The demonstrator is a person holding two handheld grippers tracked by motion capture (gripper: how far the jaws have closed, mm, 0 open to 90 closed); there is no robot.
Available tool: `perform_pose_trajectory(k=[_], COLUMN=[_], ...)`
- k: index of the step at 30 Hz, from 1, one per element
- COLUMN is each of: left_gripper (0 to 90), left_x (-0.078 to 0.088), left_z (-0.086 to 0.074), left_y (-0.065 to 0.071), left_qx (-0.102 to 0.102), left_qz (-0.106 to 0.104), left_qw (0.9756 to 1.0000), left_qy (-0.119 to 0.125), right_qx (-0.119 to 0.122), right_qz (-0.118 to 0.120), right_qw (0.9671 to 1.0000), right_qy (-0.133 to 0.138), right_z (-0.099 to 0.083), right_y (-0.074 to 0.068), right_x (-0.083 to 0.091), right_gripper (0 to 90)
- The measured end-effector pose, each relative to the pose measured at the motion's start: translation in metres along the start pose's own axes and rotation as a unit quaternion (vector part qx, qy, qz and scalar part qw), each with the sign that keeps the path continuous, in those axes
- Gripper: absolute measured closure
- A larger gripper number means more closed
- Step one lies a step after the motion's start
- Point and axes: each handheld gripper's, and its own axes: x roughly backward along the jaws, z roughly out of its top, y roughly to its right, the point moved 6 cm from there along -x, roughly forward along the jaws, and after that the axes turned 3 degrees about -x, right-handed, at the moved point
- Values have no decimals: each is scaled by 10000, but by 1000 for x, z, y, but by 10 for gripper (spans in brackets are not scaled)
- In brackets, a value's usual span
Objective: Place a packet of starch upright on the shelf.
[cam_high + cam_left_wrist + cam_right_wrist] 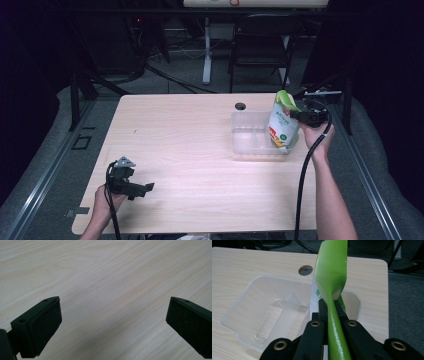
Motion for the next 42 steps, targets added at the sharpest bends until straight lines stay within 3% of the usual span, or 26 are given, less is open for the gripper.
perform_pose_trajectory(k=[6,8,15,19,23,28,35,42], left_gripper=[2,2,2,2,2,2,2,2], left_x=[2,1,-1,1,1,1,1,1], left_z=[-2,-1,1,0,0,0,0,0], left_y=[-1,-1,0,-1,0,0,0,0], left_qx=[11,45,-23,-17,-23,-55,-56,-54], left_qz=[-28,20,-14,-22,-38,-34,-34,-35], left_qw=[10000,10000,10000,10000,10000,10000,10000,10000], left_qy=[-67,22,-38,-36,-45,-67,-73,-73], right_qx=[-60,-125,-142,-201,-210,-190,-24,332], right_qz=[-210,-178,-194,-206,-197,25,293,529], right_qw=[9998,9998,9997,9996,9996,9997,9995,9978], right_qy=[-2,-25,-43,-26,-44,-117,-119,-220], right_z=[-5,-6,-7,-6,-6,-9,-13,-26], right_y=[11,14,17,18,20,19,11,-7], right_x=[0,1,1,4,9,17,39,61], right_gripper=[899,897,851,738,520,318,158,69])
